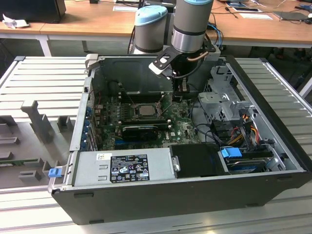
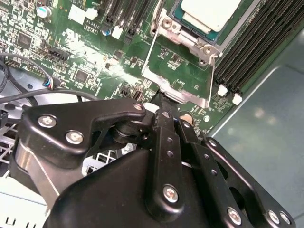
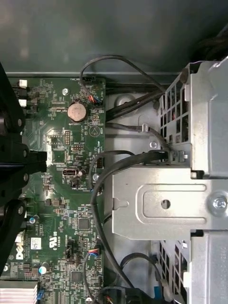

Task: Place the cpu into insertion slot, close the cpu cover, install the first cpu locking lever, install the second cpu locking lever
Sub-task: 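Close the cpu cover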

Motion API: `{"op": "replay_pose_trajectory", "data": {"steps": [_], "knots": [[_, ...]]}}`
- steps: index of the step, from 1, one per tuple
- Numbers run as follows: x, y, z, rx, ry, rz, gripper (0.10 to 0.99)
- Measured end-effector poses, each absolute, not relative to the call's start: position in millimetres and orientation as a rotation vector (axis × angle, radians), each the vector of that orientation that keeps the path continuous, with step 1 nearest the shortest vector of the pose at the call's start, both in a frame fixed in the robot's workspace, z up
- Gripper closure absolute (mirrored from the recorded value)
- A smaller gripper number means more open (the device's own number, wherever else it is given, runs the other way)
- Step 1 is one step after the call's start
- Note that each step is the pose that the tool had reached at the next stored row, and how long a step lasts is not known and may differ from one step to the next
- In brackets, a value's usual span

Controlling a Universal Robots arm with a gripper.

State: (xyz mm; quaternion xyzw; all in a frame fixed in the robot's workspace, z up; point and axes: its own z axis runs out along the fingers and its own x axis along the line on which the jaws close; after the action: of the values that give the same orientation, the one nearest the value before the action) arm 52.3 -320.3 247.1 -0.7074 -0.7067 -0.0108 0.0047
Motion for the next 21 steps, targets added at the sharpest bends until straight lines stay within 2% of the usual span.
{"op": "replay_pose_trajectory", "data": {"steps": [21], "knots": [[32.8, -320.3, 247.1, -2.215, -2.214, -0.034, 0.980]]}}
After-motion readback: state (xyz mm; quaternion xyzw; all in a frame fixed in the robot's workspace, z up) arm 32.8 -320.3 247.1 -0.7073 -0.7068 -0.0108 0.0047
